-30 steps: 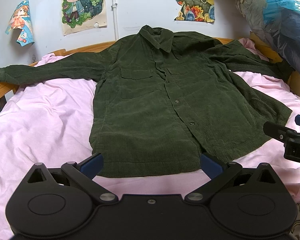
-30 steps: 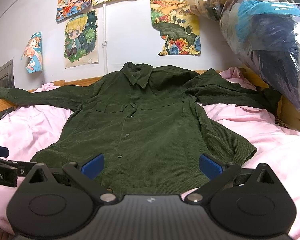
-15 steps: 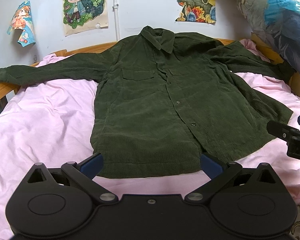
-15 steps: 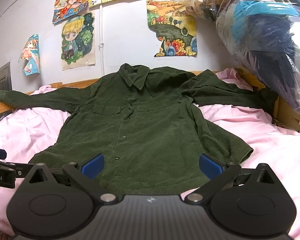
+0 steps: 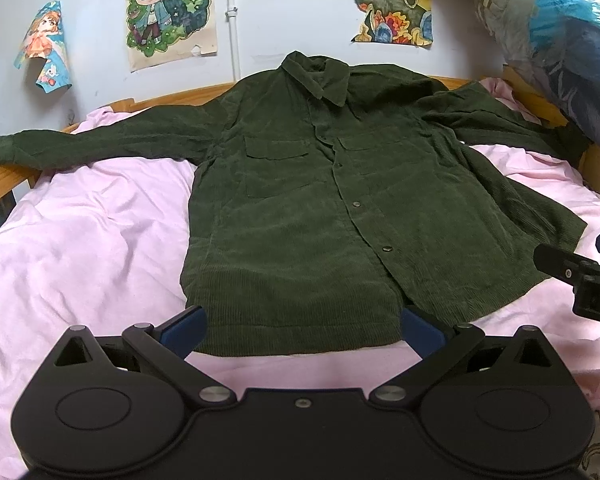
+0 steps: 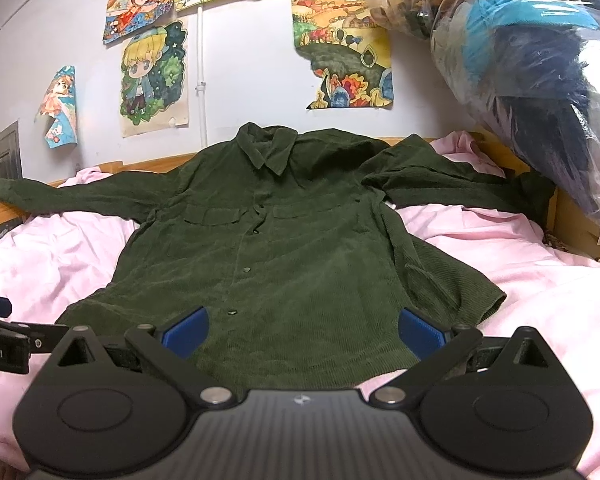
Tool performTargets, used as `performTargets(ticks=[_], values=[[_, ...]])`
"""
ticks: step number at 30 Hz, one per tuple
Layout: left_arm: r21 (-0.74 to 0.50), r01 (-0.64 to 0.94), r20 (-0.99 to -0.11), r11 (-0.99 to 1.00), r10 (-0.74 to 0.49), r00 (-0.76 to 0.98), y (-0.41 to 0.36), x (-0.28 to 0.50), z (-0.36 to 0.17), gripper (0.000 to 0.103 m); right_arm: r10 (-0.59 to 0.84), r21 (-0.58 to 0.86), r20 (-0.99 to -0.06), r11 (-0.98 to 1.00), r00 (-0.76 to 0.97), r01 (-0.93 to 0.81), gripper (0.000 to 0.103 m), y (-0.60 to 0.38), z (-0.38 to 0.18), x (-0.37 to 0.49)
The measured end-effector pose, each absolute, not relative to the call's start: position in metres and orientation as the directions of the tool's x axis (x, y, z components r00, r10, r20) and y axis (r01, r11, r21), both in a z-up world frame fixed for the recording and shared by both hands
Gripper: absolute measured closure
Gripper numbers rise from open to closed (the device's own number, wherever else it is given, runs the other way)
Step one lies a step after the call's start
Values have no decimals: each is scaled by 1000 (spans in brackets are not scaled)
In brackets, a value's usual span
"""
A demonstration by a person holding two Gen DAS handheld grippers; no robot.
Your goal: Fold large clothes
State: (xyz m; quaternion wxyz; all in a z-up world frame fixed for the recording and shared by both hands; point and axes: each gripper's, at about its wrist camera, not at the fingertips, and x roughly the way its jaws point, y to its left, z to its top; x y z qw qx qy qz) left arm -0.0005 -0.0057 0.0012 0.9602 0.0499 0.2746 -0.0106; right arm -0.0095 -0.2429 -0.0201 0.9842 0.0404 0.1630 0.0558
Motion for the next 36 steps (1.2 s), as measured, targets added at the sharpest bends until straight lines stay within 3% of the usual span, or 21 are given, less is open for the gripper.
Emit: performTargets(ticks=[3,6,9,13,26,36], values=[[130,33,-555,991,45,830,-7,5,0,1,80,83,-345,995,935,-54,0,-240,-19,-6],[248,-1,-578,969,149,803,-7,15,0,1,4,25,-425,1000,905,8,0,-238,-15,7],[304,-8,-583,953,192,790,-3,29,6,1,15,31,-437,1000,899,-1,0,-252,-5,15],[288,27,-628,957,168,760,4,51,16,1,61,98,-399,995,915,-23,0,-289,14,29],[212,78,-627,974,74,776,14,128,7,1,-380,65,-279,909,882,412,1,-364,20,133],[101,80,-699,992,14,715,25,195,-22,1,-563,103,-251,793,787,600,22,-398,-8,225]])
